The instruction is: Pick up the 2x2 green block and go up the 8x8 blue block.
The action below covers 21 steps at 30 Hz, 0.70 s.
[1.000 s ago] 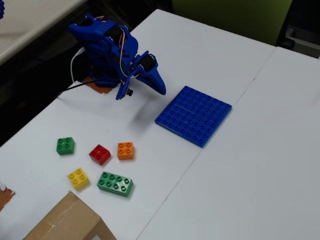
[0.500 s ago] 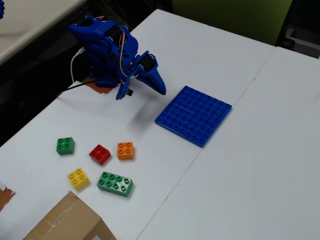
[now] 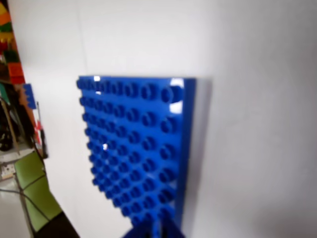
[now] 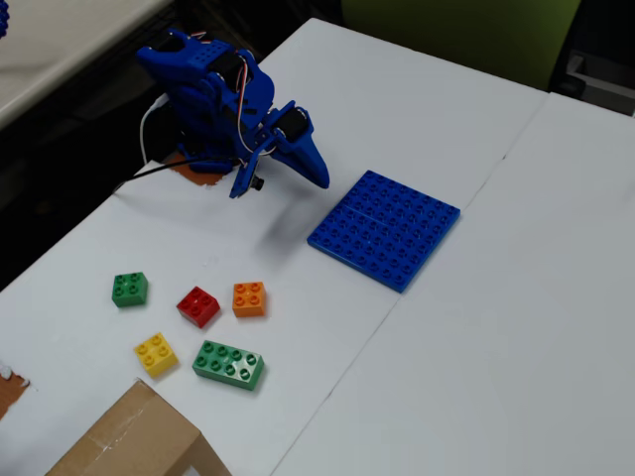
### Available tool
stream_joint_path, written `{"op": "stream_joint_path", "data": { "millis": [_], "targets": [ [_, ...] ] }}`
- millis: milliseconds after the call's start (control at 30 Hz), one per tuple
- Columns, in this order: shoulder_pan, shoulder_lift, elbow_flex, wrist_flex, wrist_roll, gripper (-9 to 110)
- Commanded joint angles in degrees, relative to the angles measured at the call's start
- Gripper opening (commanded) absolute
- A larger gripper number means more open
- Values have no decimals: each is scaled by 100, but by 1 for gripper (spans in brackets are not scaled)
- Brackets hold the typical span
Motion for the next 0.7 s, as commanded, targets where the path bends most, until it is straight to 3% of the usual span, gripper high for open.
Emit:
{"op": "stream_joint_path", "data": {
  "millis": [0,167,267,433,667],
  "targets": [
    [79,44,62,-53,-3472,0],
    [-18,35,18,1248,-7743,0],
    [378,44,-510,2232,-9545,0],
    [633,-316,-1758,3032,-9624,0],
    [352,-3340,-5388,5098,-8490,0]
  ]
}}
